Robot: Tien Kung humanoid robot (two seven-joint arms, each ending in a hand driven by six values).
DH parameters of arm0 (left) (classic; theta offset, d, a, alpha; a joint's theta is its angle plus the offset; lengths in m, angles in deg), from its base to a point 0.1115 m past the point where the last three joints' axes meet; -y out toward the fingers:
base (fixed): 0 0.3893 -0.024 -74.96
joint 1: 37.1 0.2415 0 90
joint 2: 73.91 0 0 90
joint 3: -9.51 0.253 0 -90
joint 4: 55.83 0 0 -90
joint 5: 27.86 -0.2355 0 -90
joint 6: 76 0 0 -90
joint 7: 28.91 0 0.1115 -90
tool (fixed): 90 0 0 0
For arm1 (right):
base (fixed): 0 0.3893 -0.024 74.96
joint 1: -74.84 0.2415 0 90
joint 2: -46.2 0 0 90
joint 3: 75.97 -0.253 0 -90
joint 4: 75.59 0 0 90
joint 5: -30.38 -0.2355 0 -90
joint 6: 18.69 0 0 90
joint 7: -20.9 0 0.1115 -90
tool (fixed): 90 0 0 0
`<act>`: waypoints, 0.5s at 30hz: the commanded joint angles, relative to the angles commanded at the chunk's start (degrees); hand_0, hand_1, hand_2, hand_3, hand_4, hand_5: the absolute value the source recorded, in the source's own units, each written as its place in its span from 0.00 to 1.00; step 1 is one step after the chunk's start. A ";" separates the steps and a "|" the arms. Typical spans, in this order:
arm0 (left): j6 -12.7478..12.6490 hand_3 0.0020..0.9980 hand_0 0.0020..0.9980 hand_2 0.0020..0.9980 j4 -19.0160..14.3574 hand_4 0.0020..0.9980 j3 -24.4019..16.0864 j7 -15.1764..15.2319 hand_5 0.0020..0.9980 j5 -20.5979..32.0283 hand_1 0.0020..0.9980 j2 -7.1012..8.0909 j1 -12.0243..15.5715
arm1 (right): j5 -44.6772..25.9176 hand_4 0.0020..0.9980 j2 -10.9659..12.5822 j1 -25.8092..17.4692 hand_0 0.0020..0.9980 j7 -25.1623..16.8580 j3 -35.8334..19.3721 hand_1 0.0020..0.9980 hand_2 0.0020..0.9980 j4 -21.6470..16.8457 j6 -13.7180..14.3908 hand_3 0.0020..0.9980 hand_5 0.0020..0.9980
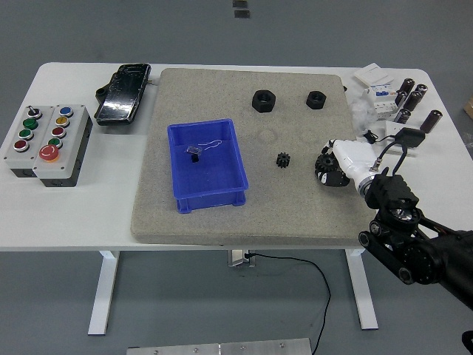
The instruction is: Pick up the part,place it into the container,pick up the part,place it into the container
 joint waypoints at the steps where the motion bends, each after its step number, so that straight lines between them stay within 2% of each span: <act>1: 0.00 0.63 0.67 0.59 0.00 0.70 -0.01 -0.01 0.31 -0.01 0.66 0.00 0.01 | 0.02 0.39 0.00 -0.01 0.39 0.01 0.03 0.62 0.52 0.01 -0.04 0.69 0.02; 8: 0.00 0.63 0.67 0.59 0.00 0.70 0.03 0.04 0.31 0.07 0.66 -0.07 -0.02 | 0.11 0.39 0.11 -0.18 0.39 -0.10 -0.36 0.61 0.52 -0.90 0.47 0.69 0.01; 15: -0.04 0.63 0.67 0.59 0.00 0.70 0.10 0.05 0.31 0.23 0.66 -0.09 -0.04 | 0.85 0.39 0.52 0.01 0.39 0.02 -0.69 0.61 0.52 -5.48 1.43 0.69 0.02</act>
